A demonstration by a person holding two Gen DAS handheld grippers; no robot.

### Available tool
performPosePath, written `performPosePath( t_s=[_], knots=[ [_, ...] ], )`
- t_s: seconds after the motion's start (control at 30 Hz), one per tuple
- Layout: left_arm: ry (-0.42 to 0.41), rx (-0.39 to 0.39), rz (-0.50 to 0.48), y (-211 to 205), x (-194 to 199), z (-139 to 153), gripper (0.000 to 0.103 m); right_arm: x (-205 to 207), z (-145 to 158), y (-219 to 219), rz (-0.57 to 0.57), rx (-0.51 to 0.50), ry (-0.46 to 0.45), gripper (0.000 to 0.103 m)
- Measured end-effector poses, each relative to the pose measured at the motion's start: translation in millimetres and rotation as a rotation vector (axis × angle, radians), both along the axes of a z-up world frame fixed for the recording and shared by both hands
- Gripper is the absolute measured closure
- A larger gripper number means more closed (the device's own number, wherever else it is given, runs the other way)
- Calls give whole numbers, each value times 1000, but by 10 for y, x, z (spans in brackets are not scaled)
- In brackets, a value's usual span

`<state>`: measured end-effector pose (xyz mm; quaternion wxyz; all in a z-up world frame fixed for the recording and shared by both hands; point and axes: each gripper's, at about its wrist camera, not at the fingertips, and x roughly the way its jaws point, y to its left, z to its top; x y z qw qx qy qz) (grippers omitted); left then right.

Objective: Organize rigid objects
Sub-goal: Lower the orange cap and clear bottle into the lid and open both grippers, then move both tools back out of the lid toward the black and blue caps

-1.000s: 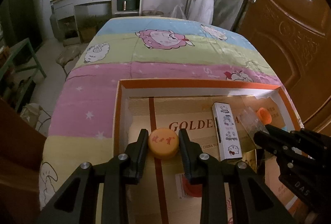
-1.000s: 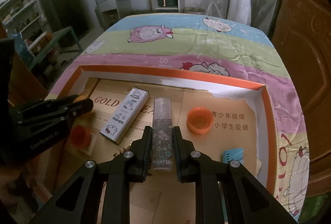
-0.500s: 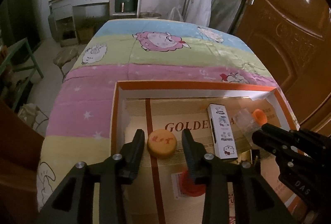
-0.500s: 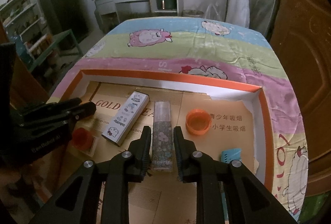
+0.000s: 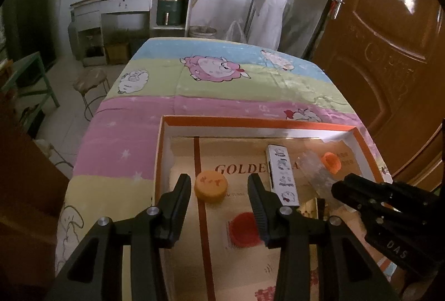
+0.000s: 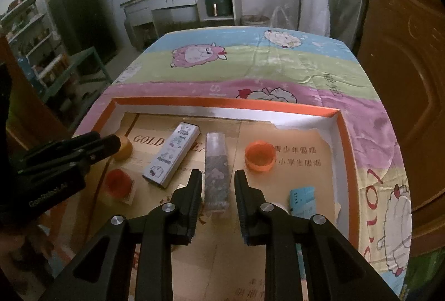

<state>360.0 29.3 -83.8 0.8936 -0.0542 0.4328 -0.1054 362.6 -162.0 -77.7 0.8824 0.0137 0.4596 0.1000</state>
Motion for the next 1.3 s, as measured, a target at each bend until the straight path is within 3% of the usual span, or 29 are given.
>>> performPosePath(
  t_s=[1.3],
  knots=[
    [-90, 41, 20, 41, -1095, 390, 61, -1028, 395, 170, 13, 14, -53, 78]
  ],
)
